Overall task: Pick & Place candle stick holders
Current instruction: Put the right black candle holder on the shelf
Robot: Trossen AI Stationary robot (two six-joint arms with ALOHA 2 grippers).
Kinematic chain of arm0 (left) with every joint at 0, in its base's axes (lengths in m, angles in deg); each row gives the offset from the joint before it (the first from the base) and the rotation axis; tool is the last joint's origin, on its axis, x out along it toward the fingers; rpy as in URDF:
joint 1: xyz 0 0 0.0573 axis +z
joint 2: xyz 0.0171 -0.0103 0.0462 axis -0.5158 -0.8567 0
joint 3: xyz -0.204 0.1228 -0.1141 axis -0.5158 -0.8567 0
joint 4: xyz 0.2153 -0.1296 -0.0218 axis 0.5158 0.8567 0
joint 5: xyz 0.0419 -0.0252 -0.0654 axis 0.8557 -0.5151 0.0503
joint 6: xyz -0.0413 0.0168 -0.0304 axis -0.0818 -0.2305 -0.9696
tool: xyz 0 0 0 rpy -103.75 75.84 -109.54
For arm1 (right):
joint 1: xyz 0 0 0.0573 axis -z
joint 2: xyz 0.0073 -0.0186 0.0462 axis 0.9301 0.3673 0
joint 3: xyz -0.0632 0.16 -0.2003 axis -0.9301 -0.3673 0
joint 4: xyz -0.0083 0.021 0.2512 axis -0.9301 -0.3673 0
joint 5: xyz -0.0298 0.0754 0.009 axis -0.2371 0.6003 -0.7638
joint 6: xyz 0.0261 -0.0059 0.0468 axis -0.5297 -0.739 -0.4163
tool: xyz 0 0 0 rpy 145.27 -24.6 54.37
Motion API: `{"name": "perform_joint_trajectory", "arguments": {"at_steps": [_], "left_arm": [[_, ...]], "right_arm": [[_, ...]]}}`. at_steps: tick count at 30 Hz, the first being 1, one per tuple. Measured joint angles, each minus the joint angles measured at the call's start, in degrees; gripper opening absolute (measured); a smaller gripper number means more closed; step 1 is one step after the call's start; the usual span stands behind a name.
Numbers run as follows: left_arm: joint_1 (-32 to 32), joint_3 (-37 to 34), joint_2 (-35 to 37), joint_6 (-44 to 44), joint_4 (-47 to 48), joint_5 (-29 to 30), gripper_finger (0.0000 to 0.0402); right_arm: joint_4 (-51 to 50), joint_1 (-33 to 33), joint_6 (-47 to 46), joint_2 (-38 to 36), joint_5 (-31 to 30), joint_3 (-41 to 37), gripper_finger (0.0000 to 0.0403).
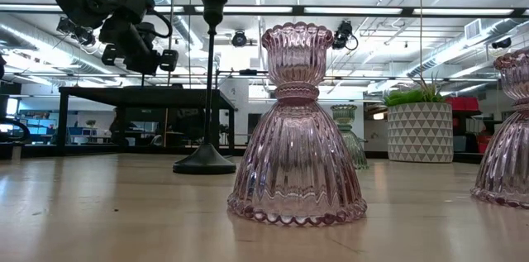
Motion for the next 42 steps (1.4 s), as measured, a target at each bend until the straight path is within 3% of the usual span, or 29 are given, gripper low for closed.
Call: {"name": "perform_joint_trajectory", "arguments": {"at_steps": [7, 23, 38, 42], "left_arm": [[0.0, 0.0, 0.0, 0.0, -0.1, 0.0, 0.0066], [-0.9, 0.1, 3.3, 3.1, -0.4, 0.1, 0.0195], [-8.1, 0.1, 10.9, 7.6, 3.9, 0.5, 0.0200], [-9.7, 0.1, 12.9, 10.3, 7.6, 3.9, 0.0200]], "right_arm": [[0.0, 0.0, 0.0, 0.0, 0.0, 0.0, 0.0207], [0.0, 0.0, 1.3, 0.0, -0.9, 0.0, 0.0207], [1.5, 0.0, 1.8, 0.0, -1.6, 0.0, 0.0207], [2.5, 0.0, 2.3, 0.0, -2.2, 0.0, 0.0207]]}}
